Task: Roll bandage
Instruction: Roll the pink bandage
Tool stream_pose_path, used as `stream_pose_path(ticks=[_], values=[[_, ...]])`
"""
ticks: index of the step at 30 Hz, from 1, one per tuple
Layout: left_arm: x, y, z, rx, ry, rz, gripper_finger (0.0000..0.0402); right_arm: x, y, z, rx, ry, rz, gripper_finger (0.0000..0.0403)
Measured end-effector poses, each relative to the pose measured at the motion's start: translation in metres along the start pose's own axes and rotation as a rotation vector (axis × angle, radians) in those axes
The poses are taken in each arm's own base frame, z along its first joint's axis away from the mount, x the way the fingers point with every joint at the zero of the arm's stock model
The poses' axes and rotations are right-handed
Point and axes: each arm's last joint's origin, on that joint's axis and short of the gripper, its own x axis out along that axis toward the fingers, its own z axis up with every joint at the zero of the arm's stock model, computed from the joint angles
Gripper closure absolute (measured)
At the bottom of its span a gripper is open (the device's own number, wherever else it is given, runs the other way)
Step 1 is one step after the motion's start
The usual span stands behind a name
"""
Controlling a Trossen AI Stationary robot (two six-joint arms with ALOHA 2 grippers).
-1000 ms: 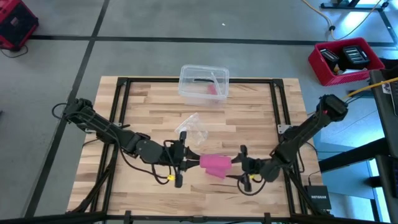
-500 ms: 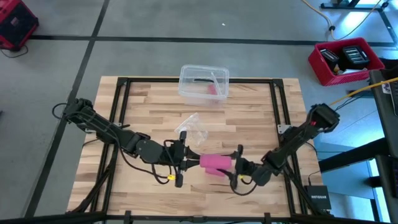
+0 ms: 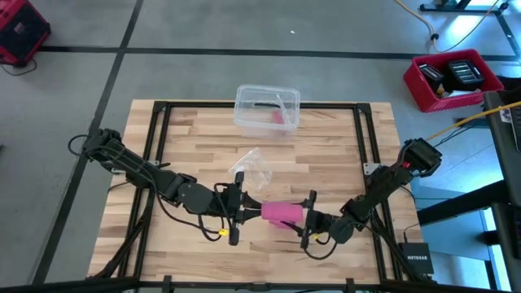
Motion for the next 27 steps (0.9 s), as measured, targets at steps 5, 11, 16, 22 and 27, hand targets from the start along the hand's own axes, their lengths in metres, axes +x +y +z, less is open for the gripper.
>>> stream_pose_path(ticks=[5,11,16,22,27], values=[[0.0,0.0,0.0,0.0,0.0,0.0,0.038,0.0,0.0,0.0,-0.028,0.002,-0.01,0.0193],[0.0,0.0,0.0,0.002,-0.001,-0.001,0.038,0.0,0.001,0.0,-0.103,0.004,0.017,0.0378],[0.0,0.0,0.004,0.017,-0.042,-0.005,0.038,-0.009,0.006,0.004,-0.113,-0.011,0.069,0.0391],[-0.004,0.008,0.015,0.096,-0.104,0.116,0.038,-0.033,0.02,0.025,-0.083,-0.075,0.2,0.0394],[-0.006,0.017,0.023,0.149,-0.13,0.223,0.038,-0.043,0.032,0.038,-0.096,-0.059,0.244,0.0396]])
